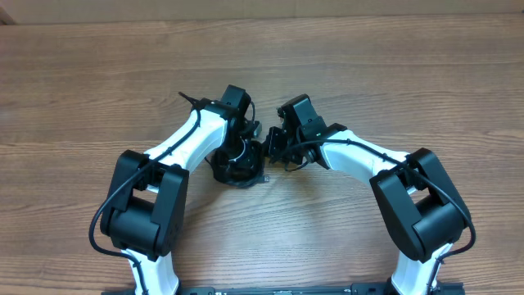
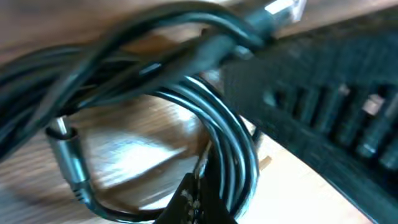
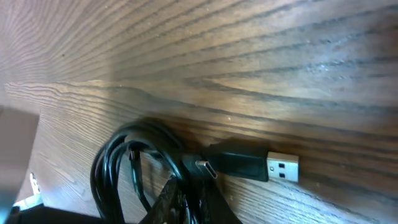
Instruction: Untangle cables
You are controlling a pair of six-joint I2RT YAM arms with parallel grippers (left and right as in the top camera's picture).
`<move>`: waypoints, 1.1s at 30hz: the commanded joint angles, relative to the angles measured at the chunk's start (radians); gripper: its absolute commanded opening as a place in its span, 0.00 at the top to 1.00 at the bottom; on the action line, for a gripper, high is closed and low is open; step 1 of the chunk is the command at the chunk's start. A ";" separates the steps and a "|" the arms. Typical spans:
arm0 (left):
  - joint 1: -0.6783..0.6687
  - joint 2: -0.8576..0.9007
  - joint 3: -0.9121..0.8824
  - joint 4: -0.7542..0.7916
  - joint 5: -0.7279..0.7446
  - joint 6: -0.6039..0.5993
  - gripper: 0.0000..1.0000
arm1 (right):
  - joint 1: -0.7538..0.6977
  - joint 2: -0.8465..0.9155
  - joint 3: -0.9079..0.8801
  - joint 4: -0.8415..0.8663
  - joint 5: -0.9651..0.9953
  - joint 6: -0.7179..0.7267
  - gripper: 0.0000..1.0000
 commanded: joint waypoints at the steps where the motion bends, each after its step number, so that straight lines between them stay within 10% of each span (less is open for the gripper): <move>1: 0.025 0.005 0.068 -0.055 0.099 0.048 0.88 | -0.004 0.008 0.004 0.004 -0.021 -0.008 0.92; 33: 0.074 0.006 -0.012 -0.111 -0.314 -0.210 0.63 | -0.048 0.006 0.006 -0.019 -0.174 -0.110 0.77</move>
